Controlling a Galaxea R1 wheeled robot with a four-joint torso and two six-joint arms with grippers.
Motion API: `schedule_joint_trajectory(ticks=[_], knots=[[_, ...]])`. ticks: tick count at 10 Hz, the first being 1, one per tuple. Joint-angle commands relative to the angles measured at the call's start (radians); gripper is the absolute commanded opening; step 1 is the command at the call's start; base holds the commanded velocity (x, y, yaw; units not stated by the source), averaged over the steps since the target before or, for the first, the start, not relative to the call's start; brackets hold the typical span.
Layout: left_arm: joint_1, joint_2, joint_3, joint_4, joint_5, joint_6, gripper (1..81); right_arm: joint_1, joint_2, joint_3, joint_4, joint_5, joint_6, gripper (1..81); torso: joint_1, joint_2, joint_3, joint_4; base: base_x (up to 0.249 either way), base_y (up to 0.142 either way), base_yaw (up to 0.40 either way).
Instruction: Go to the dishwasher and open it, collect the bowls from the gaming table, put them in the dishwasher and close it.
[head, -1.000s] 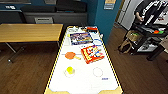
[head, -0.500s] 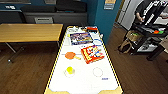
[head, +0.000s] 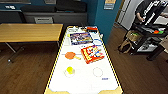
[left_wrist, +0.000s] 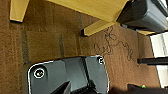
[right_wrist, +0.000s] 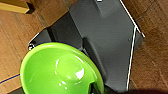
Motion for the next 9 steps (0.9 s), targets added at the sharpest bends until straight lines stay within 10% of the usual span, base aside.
schedule_joint_trajectory(ticks=[1, 9], knots=[[-0.224, -0.129, 0.162, -0.108, 0.133, -0.034, 81.1, 0.026, -0.011, -0.004, -0.025, -0.072, -0.004, 1.0, 0.000, 0.000, 0.000, 0.000, 0.000, 0.000, 0.000], [-0.755, -0.127, 0.228, -0.380, 0.459, -0.059, 81.1, 0.042, 0.008, -0.009, -0.020, -0.073, -0.003, 1.0, 0.000, 0.000, 0.000, 0.000, 0.000, 0.000, 0.000]])
